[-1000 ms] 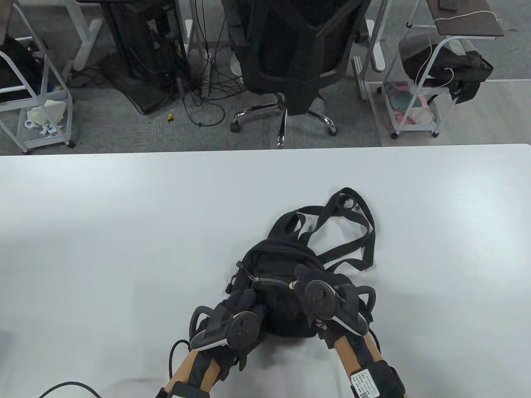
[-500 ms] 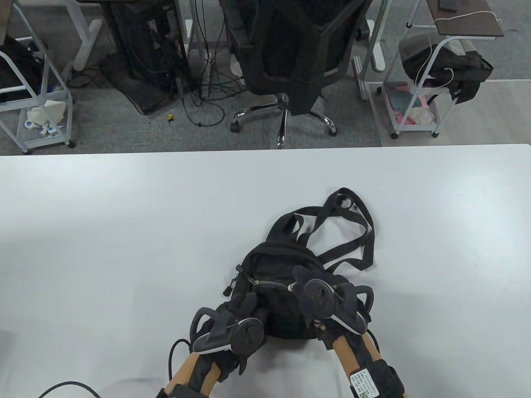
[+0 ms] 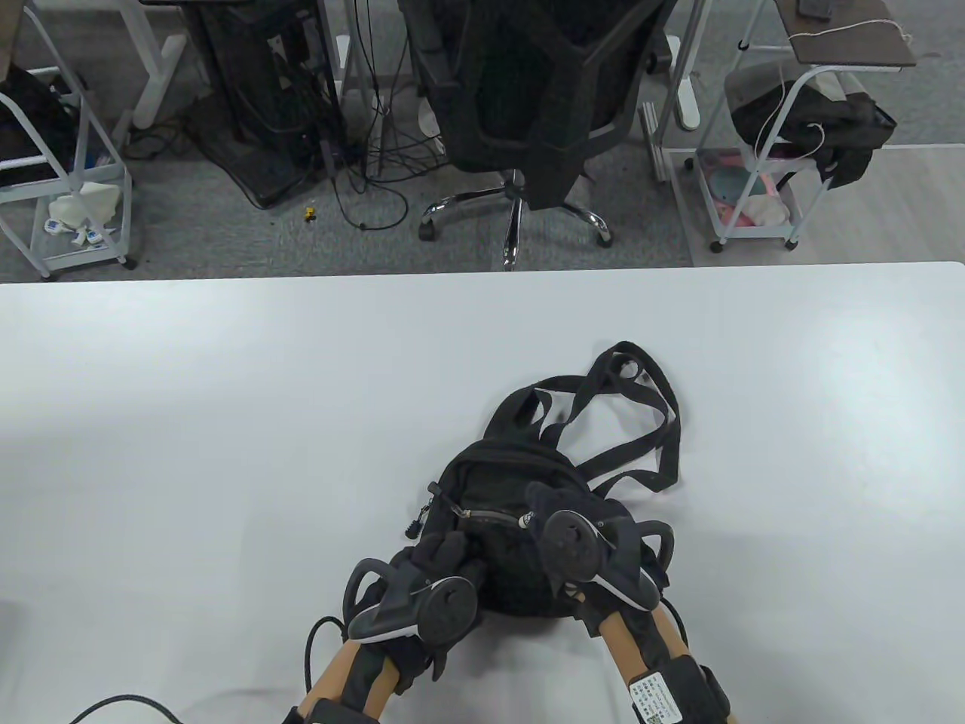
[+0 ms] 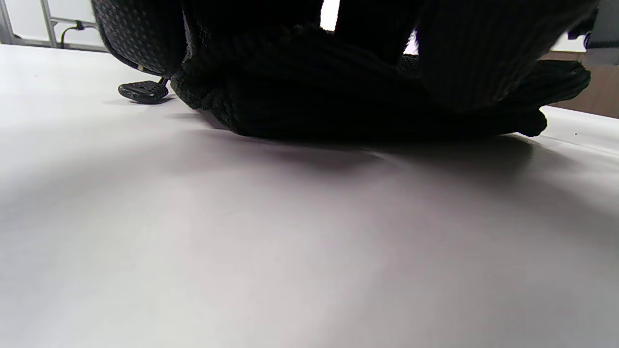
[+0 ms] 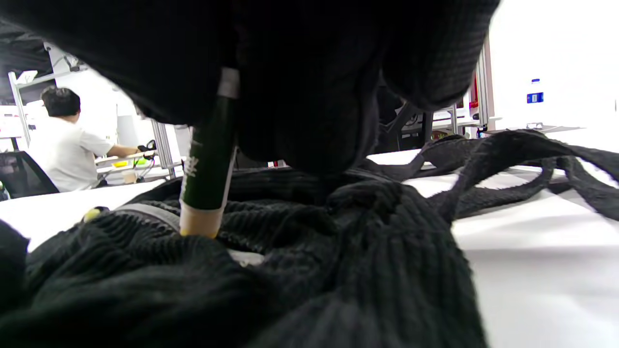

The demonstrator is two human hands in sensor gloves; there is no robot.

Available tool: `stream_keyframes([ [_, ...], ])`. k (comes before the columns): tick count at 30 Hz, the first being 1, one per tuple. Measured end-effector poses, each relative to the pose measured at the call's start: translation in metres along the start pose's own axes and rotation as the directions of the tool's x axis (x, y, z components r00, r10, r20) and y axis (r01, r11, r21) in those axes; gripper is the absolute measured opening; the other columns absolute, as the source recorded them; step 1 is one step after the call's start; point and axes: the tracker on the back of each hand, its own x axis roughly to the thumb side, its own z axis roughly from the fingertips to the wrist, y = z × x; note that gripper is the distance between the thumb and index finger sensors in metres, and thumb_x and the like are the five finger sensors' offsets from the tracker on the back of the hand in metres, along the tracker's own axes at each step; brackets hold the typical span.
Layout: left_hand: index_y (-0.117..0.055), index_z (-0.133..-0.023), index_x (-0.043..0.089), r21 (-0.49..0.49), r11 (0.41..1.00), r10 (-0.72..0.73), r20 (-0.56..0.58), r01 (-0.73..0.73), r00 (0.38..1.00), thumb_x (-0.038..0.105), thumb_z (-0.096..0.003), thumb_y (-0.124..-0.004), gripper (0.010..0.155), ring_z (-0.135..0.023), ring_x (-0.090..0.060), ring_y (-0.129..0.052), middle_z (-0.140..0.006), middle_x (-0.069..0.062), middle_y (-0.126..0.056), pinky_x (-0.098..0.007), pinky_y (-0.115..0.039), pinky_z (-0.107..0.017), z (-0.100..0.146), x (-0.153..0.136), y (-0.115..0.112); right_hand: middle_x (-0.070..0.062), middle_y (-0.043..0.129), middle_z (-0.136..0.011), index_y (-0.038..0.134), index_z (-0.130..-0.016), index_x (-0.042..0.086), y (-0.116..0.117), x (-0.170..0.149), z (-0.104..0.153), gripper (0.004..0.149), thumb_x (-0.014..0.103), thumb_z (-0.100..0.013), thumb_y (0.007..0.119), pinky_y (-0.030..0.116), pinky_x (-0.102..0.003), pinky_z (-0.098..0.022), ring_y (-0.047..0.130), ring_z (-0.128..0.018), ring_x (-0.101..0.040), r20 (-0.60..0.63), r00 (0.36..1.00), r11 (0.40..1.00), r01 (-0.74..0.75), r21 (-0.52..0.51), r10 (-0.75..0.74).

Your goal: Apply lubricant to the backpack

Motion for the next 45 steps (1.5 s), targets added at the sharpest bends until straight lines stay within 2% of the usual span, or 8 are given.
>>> stream_keyframes([
  [5,-0.077,-0.101,0.018,-0.002,1.0,-0.012,0.002,0.012,1.0,0.053,-0.0442,-0.082,0.067,-0.093,-0.054,-0.072,-0.111,-0.023,-0.059,-0.067,-0.069,-0.065,0.0,0.001,-0.001,0.006,0.098,-0.078,0.084,-0.089,0.037,-0.004,-0.004,0.002,0.045,0.045,-0.045,0.088,0.085,-0.046,-0.055,0.11,-0.055,-0.015,-0.001,0.998,0.997,-0.07,0.012,0.07],
  [11,-0.077,-0.101,0.019,-0.003,1.0,-0.02,0.005,0.02,1.0,0.053,-0.0441,-0.082,0.067,-0.093,-0.054,-0.072,-0.111,-0.023,-0.059,-0.067,-0.069,-0.065,0.0,0.001,0.0,0.008,0.096,-0.082,0.081,-0.09,0.039,0.0,0.012,0.002,0.045,0.045,-0.045,0.088,0.084,-0.045,-0.056,0.109,-0.06,-0.014,0.039,0.999,0.999,-0.005,-0.043,0.007],
  [19,-0.076,-0.101,0.019,-0.002,1.0,-0.015,0.001,0.015,1.0,0.053,-0.0439,-0.082,0.067,-0.093,-0.054,-0.072,-0.111,-0.022,-0.058,-0.067,-0.069,-0.065,0.0,0.001,-0.001,0.008,0.098,-0.079,0.083,-0.089,0.038,-0.003,0.007,0.005,0.045,0.045,-0.045,0.088,0.084,-0.046,-0.056,0.109,-0.057,-0.015,0.041,0.993,0.993,-0.114,-0.013,0.115],
  [25,-0.076,-0.101,0.017,-0.004,0.999,-0.031,0.01,0.031,0.999,0.053,-0.0443,-0.082,0.067,-0.092,-0.055,-0.072,-0.11,-0.023,-0.058,-0.068,-0.069,-0.065,-0.003,0.003,-0.001,0.009,0.096,-0.082,0.081,-0.09,0.04,0.0,0.018,0.002,0.046,0.045,-0.046,0.088,0.085,-0.043,-0.057,0.11,-0.061,-0.014,0.049,0.997,0.997,-0.049,-0.051,0.052],
  [32,-0.077,-0.1,0.016,-0.002,0.997,-0.078,0.026,0.078,0.997,0.054,-0.0443,-0.081,0.067,-0.091,-0.056,-0.074,-0.109,-0.024,-0.06,-0.068,-0.069,-0.066,-0.004,0.01,-0.001,0.007,0.098,-0.078,0.082,-0.089,0.037,0.0,0.017,0.005,0.045,0.045,-0.045,0.088,0.085,-0.045,-0.056,0.11,-0.056,-0.014,0.051,0.989,0.99,-0.137,-0.042,0.139],
  [38,-0.074,-0.102,0.015,-0.011,0.999,-0.034,0.023,0.034,0.999,0.055,-0.0441,-0.081,0.07,-0.092,-0.058,-0.069,-0.11,-0.026,-0.056,-0.07,-0.067,-0.065,-0.003,0.009,-0.001,0.005,0.098,-0.079,0.082,-0.089,0.037,0.002,0.036,-0.011,0.045,0.043,-0.045,0.089,0.085,-0.044,-0.057,0.11,-0.057,-0.015,0.026,0.991,0.991,-0.133,0.021,0.133],
  [40,-0.074,-0.102,0.016,-0.015,0.999,-0.043,0.022,0.043,0.999,0.055,-0.0442,-0.081,0.07,-0.092,-0.056,-0.07,-0.11,-0.025,-0.056,-0.07,-0.067,-0.066,-0.003,0.007,0.0,0.006,0.097,-0.08,0.082,-0.089,0.038,0.003,0.04,-0.016,0.045,0.044,-0.045,0.088,0.085,-0.044,-0.058,0.11,-0.058,-0.014,0.03,0.984,0.984,-0.177,0.014,0.177],
  [45,-0.073,-0.104,0.017,-0.031,1.0,-0.006,0.018,0.007,1.0,0.055,-0.0444,-0.081,0.071,-0.095,-0.055,-0.068,-0.112,-0.024,-0.054,-0.07,-0.067,-0.066,0.0,0.002,0.001,0.005,0.098,-0.079,0.083,-0.088,0.037,0.001,0.039,-0.016,0.044,0.043,-0.045,0.088,0.084,-0.045,-0.058,0.109,-0.056,-0.015,0.037,0.988,0.989,-0.148,0.015,0.147],
])
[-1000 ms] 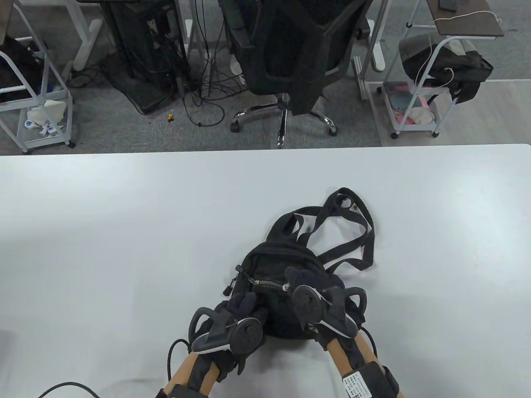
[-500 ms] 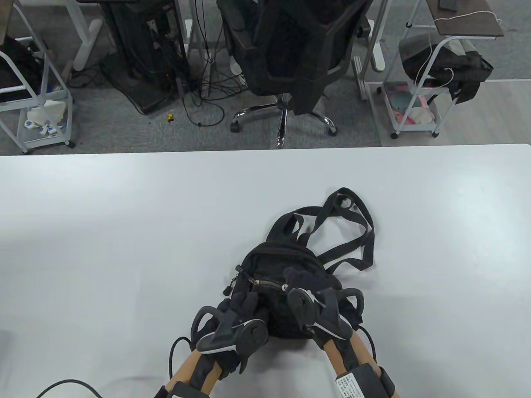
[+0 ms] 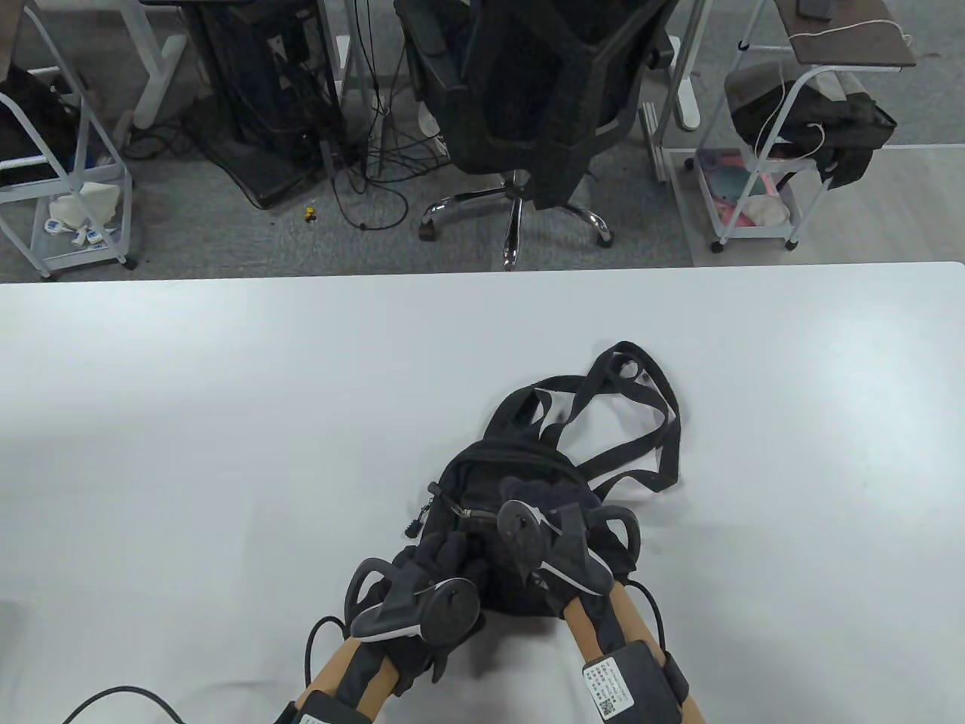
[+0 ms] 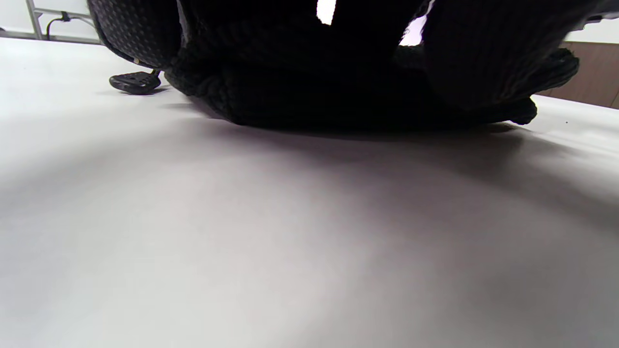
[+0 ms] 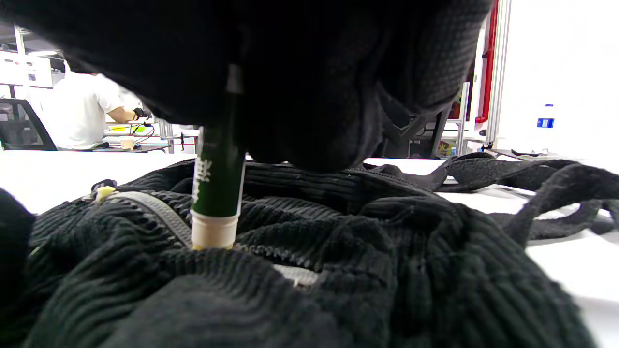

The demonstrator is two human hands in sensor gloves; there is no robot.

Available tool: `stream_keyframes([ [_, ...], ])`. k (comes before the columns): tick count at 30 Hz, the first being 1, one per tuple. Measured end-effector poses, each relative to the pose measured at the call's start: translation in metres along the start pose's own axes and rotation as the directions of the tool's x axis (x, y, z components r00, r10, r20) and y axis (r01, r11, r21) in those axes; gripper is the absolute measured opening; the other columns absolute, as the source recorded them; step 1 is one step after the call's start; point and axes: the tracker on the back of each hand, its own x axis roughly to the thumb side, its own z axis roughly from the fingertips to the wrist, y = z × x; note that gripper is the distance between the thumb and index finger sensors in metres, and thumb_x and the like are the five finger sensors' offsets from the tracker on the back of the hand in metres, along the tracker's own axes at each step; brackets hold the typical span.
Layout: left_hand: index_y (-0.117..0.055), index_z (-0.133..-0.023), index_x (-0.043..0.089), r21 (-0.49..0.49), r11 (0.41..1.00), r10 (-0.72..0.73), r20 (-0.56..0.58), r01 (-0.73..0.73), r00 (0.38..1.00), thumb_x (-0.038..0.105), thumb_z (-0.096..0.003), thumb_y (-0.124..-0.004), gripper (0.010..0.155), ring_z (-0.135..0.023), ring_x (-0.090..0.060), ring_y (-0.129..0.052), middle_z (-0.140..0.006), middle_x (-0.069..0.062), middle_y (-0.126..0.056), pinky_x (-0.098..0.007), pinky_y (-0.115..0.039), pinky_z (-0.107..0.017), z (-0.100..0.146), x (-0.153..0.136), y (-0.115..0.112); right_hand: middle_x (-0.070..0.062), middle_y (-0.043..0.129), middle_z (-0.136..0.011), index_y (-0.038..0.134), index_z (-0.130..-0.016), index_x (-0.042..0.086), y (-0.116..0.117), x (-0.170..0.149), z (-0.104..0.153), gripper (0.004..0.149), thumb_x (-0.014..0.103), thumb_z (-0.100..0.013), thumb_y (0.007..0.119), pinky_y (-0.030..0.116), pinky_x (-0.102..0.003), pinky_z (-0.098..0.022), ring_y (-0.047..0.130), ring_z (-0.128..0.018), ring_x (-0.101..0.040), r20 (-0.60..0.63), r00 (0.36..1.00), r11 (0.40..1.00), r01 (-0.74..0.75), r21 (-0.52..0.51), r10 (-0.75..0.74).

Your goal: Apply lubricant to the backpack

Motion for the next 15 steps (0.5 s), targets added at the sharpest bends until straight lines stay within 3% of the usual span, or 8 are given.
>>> stream_keyframes([
  [9,-0.073,-0.103,0.017,0.003,1.0,-0.025,-0.016,0.025,1.0,0.055,-0.0442,-0.081,0.07,-0.093,-0.056,-0.069,-0.111,-0.023,-0.054,-0.069,-0.067,-0.066,-0.0035,0.003,-0.0011,0.004,0.099,-0.075,0.083,-0.088,0.036,0.0006,0.0024,0.0051,0.044,0.044,-0.045,0.087,0.085,-0.043,-0.057,0.109,-0.05,-0.014,0.031,1.0,0.999,0.003,-0.05,-0.001],
  [15,-0.073,-0.103,0.019,0.005,1.0,-0.022,-0.025,0.022,0.999,0.055,-0.0442,-0.081,0.069,-0.094,-0.054,-0.069,-0.112,-0.022,-0.055,-0.069,-0.067,-0.066,-0.0029,0.0014,-0.001,0.004,0.099,-0.075,0.084,-0.087,0.036,-0.003,0.0024,0.0049,0.043,0.043,-0.045,0.088,0.085,-0.045,-0.057,0.109,-0.05,-0.015,0.028,0.998,0.998,-0.05,-0.025,0.051],
])
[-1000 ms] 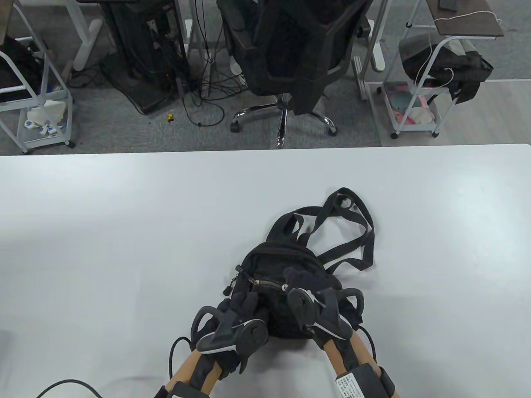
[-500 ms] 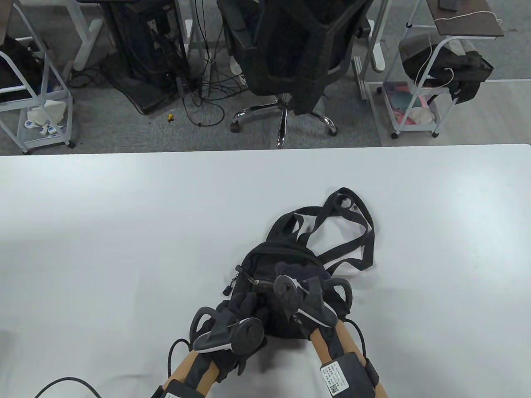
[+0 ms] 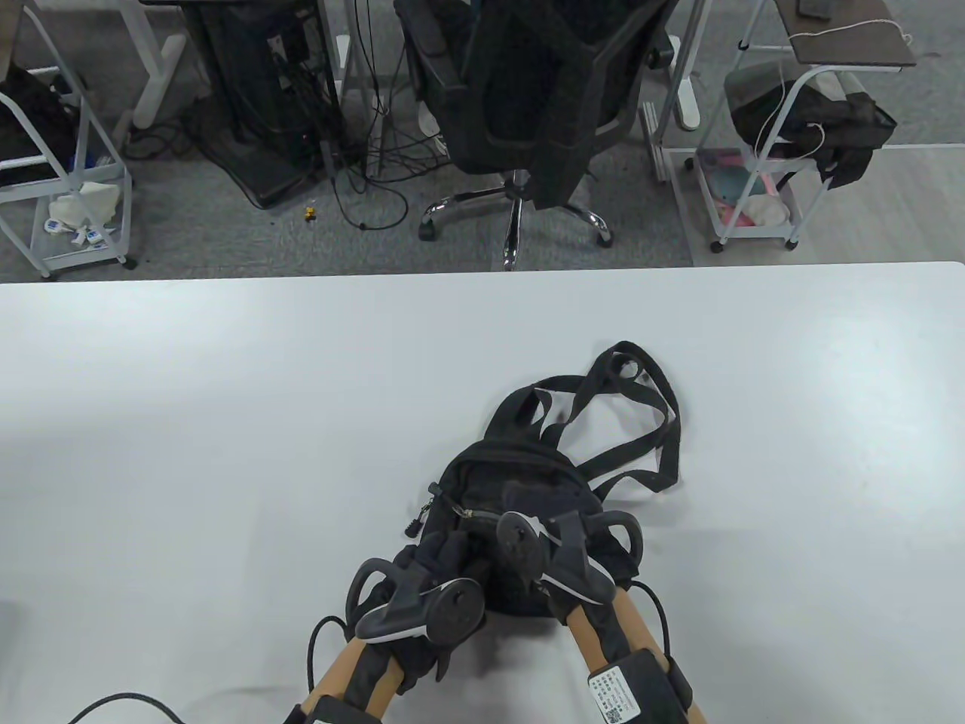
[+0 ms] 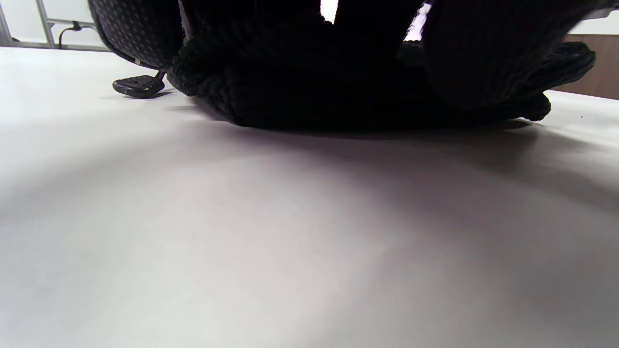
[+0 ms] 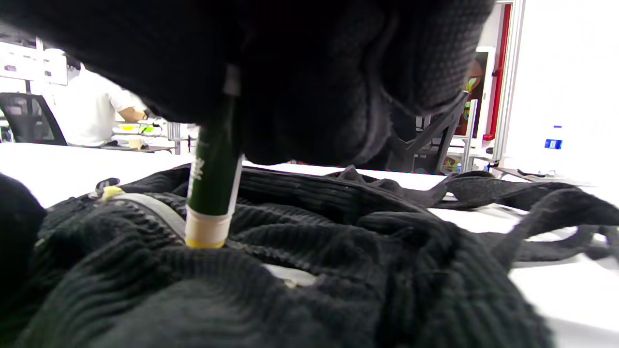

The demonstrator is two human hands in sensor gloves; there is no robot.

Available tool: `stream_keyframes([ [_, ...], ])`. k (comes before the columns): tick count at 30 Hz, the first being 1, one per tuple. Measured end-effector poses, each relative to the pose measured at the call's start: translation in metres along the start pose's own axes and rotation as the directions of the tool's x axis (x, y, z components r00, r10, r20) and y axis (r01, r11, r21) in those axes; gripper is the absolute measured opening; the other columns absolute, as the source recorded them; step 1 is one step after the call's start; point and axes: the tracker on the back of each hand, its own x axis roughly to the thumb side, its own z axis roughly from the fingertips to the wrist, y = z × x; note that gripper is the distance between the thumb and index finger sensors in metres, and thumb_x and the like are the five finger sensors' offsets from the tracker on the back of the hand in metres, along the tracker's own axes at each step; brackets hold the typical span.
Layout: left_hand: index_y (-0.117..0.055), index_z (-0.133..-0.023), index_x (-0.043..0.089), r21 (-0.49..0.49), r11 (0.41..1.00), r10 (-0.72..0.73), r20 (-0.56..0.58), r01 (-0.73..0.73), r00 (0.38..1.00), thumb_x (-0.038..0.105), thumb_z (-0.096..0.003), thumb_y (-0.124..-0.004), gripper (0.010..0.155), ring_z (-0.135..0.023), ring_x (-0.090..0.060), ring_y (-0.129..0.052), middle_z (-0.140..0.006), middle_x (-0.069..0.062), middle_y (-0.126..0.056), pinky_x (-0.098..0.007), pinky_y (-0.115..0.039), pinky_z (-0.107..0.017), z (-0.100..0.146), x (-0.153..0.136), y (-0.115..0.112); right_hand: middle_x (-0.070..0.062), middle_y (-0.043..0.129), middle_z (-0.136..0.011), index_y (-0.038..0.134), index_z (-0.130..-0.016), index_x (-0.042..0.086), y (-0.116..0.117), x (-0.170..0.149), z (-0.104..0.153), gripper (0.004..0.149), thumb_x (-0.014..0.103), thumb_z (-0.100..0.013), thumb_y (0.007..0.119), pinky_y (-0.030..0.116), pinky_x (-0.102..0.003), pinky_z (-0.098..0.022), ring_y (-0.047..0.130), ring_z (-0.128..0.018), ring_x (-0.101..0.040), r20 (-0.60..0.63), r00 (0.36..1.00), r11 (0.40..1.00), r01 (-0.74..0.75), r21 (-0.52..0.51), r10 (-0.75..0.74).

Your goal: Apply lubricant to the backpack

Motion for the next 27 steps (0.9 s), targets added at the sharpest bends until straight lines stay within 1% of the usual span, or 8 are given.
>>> stream_keyframes([
  [1,-0.073,-0.103,0.019,0.0,1.0,0.004,-0.001,-0.004,1.0,0.055,-0.0442,-0.081,0.069,-0.094,-0.054,-0.069,-0.112,-0.022,-0.055,-0.069,-0.067,-0.066,0.0,-0.001,0.0,0.004,0.099,-0.075,0.085,-0.087,0.038,-0.001,-0.001,0.001,0.042,0.044,-0.045,0.087,0.085,-0.045,-0.058,0.109,-0.05,-0.015,0.001,1.0,1.0,-0.03,-0.004,0.03],
  [4,-0.073,-0.103,0.019,-0.001,1.0,0.0,-0.005,0.0,1.0,0.055,-0.0441,-0.081,0.069,-0.094,-0.054,-0.07,-0.112,-0.021,-0.055,-0.07,-0.068,-0.065,0.0,0.0,0.0,0.004,0.1,-0.074,0.085,-0.086,0.038,0.0,-0.001,0.002,0.042,0.044,-0.045,0.088,0.085,-0.044,-0.058,0.11,-0.051,-0.015,0.01,1.0,1.0,0.013,-0.019,-0.013],
  [8,-0.073,-0.103,0.02,-0.001,1.0,-0.02,-0.007,0.02,1.0,0.055,-0.0439,-0.081,0.069,-0.094,-0.053,-0.071,-0.112,-0.021,-0.056,-0.07,-0.069,-0.065,0.001,0.001,0.0,0.005,0.098,-0.077,0.084,-0.087,0.039,0.001,0.003,0.0,0.042,0.043,-0.045,0.088,0.084,-0.044,-0.06,0.11,-0.055,-0.015,0.012,0.998,0.997,0.068,-0.044,-0.068],
  [12,-0.072,-0.104,0.021,-0.007,1.0,-0.009,-0.007,0.009,1.0,0.055,-0.0438,-0.081,0.07,-0.096,-0.052,-0.069,-0.113,-0.02,-0.054,-0.07,-0.068,-0.065,0.003,-0.002,0.0,0.005,0.099,-0.076,0.085,-0.086,0.038,-0.002,0.002,-0.001,0.042,0.043,-0.045,0.089,0.084,-0.045,-0.059,0.11,-0.053,-0.016,0.01,0.999,0.999,0.037,0.005,-0.037],
  [15,-0.072,-0.104,0.021,-0.009,1.0,0.013,-0.01,-0.013,1.0,0.055,-0.0439,-0.081,0.07,-0.098,-0.051,-0.069,-0.113,-0.019,-0.054,-0.07,-0.067,-0.066,0.005,-0.004,0.0,0.005,0.099,-0.076,0.085,-0.086,0.039,-0.002,-0.002,0.0,0.041,0.044,-0.045,0.088,0.084,-0.045,-0.059,0.11,-0.053,-0.015,0.012,1.0,1.0,-0.018,0.005,0.018],
  [20,-0.072,-0.104,0.022,-0.012,1.0,0.011,-0.012,-0.012,1.0,0.054,-0.044,-0.081,0.068,-0.098,-0.05,-0.069,-0.113,-0.017,-0.055,-0.071,-0.066,-0.066,0.004,-0.005,0.001,0.006,0.098,-0.077,0.083,-0.087,0.04,0.002,0.001,-0.001,0.042,0.044,-0.046,0.088,0.084,-0.044,-0.061,0.109,-0.055,-0.014,0.019,0.997,0.997,0.076,-0.025,-0.076],
  [22,-0.073,-0.104,0.023,-0.009,1.0,0.011,-0.015,-0.011,1.0,0.054,-0.0439,-0.081,0.068,-0.098,-0.049,-0.07,-0.113,-0.016,-0.056,-0.07,-0.066,-0.066,0.005,-0.006,0.001,0.006,0.097,-0.078,0.082,-0.088,0.041,0.002,0.002,-0.003,0.042,0.044,-0.046,0.087,0.083,-0.044,-0.062,0.108,-0.056,-0.014,0.022,0.993,0.993,0.113,-0.012,-0.113],
  [27,-0.072,-0.104,0.027,-0.009,1.0,0.028,-0.035,-0.028,0.999,0.054,-0.0441,-0.08,0.067,-0.102,-0.043,-0.069,-0.114,-0.008,-0.056,-0.068,-0.066,-0.068,0.008,-0.012,0.0,0.005,0.098,-0.076,0.084,-0.087,0.04,0.001,-0.006,-0.005,0.041,0.044,-0.046,0.088,0.083,-0.045,-0.061,0.108,-0.053,-0.015,0.008,0.997,0.996,0.08,0.032,-0.081],
])
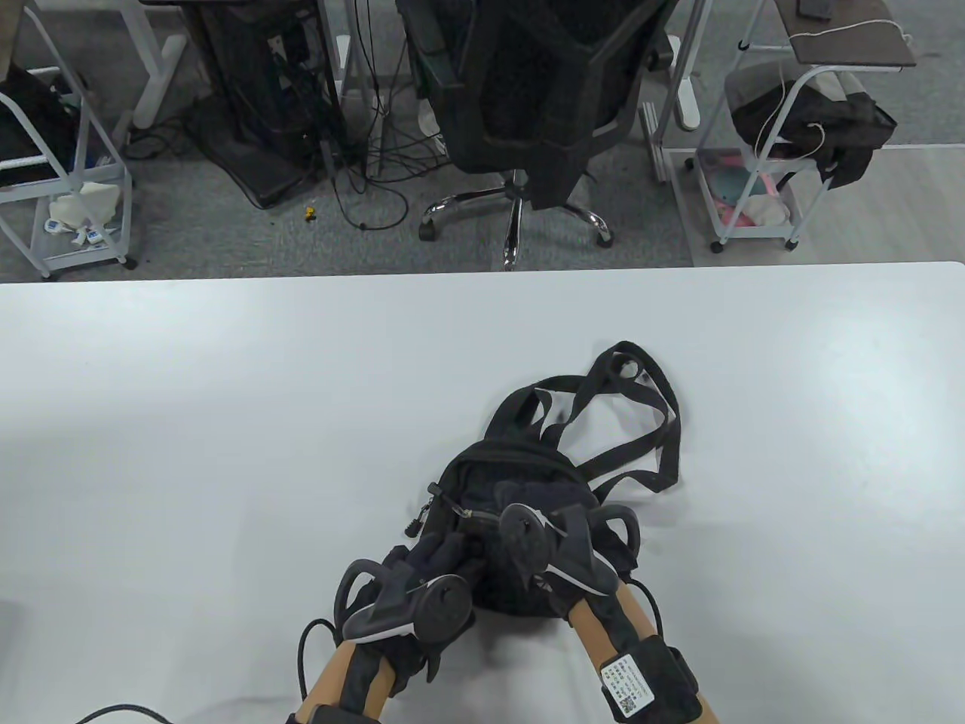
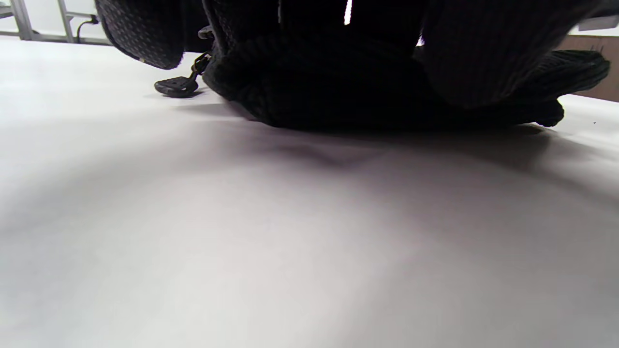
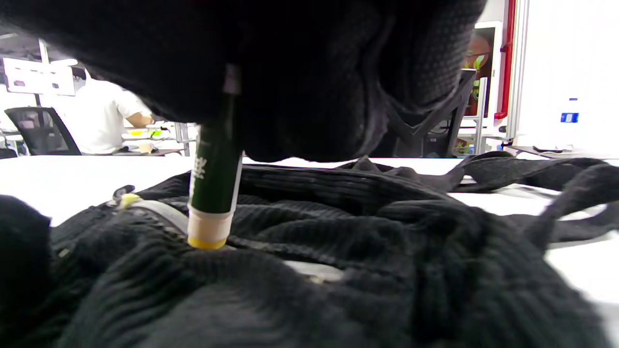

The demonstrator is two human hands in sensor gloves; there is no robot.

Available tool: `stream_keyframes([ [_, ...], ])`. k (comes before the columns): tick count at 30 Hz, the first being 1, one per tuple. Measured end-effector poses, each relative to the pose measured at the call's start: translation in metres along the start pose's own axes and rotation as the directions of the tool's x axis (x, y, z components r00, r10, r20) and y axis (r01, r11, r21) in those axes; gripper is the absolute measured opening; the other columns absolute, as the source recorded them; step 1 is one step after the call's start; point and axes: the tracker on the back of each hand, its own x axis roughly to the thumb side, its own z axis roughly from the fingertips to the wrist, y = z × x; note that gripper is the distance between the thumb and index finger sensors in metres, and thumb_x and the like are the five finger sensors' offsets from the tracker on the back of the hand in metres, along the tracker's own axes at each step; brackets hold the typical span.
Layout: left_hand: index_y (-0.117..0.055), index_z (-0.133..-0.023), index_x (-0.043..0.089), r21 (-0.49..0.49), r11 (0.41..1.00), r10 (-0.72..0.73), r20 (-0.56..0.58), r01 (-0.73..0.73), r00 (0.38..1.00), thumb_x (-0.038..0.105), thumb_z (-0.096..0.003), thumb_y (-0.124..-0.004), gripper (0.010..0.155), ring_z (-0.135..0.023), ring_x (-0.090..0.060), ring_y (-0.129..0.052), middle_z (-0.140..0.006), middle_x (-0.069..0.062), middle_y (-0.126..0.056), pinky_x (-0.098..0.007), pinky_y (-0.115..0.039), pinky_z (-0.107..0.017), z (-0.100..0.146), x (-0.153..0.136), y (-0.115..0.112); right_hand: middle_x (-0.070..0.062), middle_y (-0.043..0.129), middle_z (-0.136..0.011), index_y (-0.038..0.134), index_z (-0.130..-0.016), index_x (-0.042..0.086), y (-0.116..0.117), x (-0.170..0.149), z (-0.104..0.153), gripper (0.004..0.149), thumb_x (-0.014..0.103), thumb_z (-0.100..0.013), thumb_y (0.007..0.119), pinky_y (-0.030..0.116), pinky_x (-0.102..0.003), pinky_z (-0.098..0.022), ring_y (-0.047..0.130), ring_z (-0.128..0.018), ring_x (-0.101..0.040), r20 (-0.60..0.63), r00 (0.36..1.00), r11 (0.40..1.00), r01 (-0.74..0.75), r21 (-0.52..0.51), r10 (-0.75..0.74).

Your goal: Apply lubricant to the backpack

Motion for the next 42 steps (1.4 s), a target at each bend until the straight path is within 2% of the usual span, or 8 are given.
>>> stream_keyframes([
  [3,-0.072,-0.104,0.028,0.004,0.999,0.048,-0.009,-0.048,0.999,0.054,-0.0443,-0.08,0.065,-0.103,-0.041,-0.068,-0.114,-0.006,-0.057,-0.068,-0.065,-0.068,0.001,-0.004,0.0,0.005,0.099,-0.076,0.084,-0.087,0.04,0.0,-0.003,0.002,0.041,0.044,-0.046,0.088,0.083,-0.045,-0.06,0.108,-0.053,-0.015,0.011,1.0,1.0,0.006,-0.002,-0.006],
  [9,-0.073,-0.104,0.028,0.009,0.999,0.032,-0.014,-0.032,0.999,0.054,-0.044,-0.08,0.066,-0.103,-0.041,-0.069,-0.114,-0.006,-0.057,-0.068,-0.065,-0.068,0.002,-0.005,0.0,0.008,0.096,-0.081,0.082,-0.088,0.043,0.006,0.005,-0.002,0.042,0.044,-0.047,0.087,0.082,-0.043,-0.063,0.108,-0.059,-0.014,-0.001,0.997,0.997,0.073,-0.029,-0.073],
  [16,-0.072,-0.104,0.027,0.007,0.999,0.034,-0.008,-0.034,0.999,0.054,-0.044,-0.08,0.066,-0.103,-0.042,-0.068,-0.114,-0.007,-0.056,-0.067,-0.065,-0.068,0.003,-0.005,-0.001,0.006,0.098,-0.077,0.084,-0.087,0.042,0.002,0.002,-0.001,0.041,0.044,-0.046,0.088,0.083,-0.044,-0.061,0.108,-0.055,-0.014,-0.008,1.0,1.0,0.003,-0.018,-0.003],
  [21,-0.072,-0.104,0.026,0.007,0.999,0.04,0.001,-0.04,0.999,0.054,-0.0441,-0.08,0.067,-0.103,-0.042,-0.068,-0.114,-0.008,-0.056,-0.066,-0.065,-0.069,0.002,-0.005,-0.001,0.008,0.096,-0.08,0.082,-0.088,0.043,0.004,0.01,-0.002,0.042,0.044,-0.047,0.087,0.083,-0.042,-0.063,0.108,-0.059,-0.014,-0.008,0.996,0.995,0.086,-0.048,-0.086],
  [28,-0.073,-0.104,0.025,0.001,0.999,0.037,0.009,-0.037,0.999,0.054,-0.0443,-0.08,0.067,-0.102,-0.044,-0.068,-0.114,-0.009,-0.057,-0.066,-0.064,-0.069,0.001,-0.003,-0.002,0.007,0.098,-0.078,0.083,-0.087,0.042,0.004,0.013,0.0,0.041,0.044,-0.046,0.088,0.084,-0.043,-0.061,0.109,-0.055,-0.014,0.001,1.0,0.999,-0.016,-0.041,0.016],
  [33,-0.073,-0.103,0.024,0.002,0.999,0.043,0.015,-0.043,0.999,0.054,-0.0443,-0.08,0.067,-0.102,-0.044,-0.068,-0.114,-0.009,-0.057,-0.065,-0.064,-0.07,0.0,-0.003,-0.002,0.008,0.096,-0.08,0.081,-0.088,0.043,0.006,0.015,-0.001,0.042,0.044,-0.047,0.087,0.084,-0.041,-0.063,0.108,-0.058,-0.013,-0.004,0.997,0.995,0.074,-0.068,-0.074],
  [42,-0.073,-0.104,0.024,0.0,0.999,0.054,0.02,-0.054,0.998,0.054,-0.0445,-0.08,0.067,-0.102,-0.045,-0.068,-0.114,-0.01,-0.057,-0.064,-0.064,-0.07,0.001,-0.003,-0.003,0.007,0.097,-0.078,0.083,-0.087,0.042,0.007,0.017,-0.001,0.041,0.044,-0.046,0.088,0.085,-0.043,-0.061,0.109,-0.056,-0.013,-0.005,1.0,0.999,0.014,-0.048,-0.014],
])
